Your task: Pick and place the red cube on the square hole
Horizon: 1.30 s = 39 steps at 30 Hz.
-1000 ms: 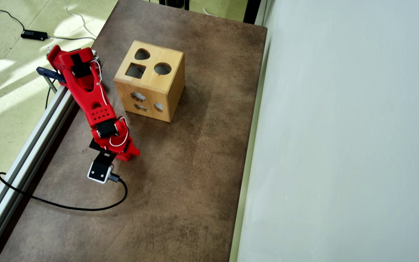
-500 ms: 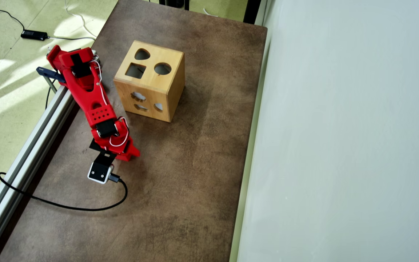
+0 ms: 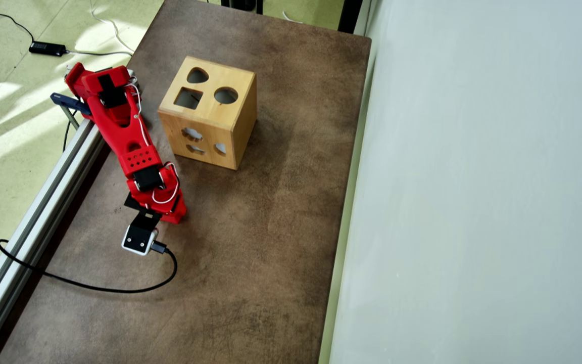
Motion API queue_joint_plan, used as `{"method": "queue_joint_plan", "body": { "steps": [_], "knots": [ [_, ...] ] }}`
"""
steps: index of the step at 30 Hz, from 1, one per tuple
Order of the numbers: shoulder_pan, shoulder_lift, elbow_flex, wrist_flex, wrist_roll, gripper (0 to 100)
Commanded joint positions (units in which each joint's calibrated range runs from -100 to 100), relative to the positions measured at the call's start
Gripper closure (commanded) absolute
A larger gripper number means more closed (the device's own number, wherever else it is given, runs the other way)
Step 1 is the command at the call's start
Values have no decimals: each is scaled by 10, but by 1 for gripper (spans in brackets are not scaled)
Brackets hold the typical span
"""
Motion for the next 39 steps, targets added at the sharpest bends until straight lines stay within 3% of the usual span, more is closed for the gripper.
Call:
{"method": "queue_joint_plan", "body": {
  "steps": [1, 39],
  "knots": [
    [1, -24, -22, 3, -2, 98],
    [2, -355, -23, 189, -3, 98]
  ]
}}
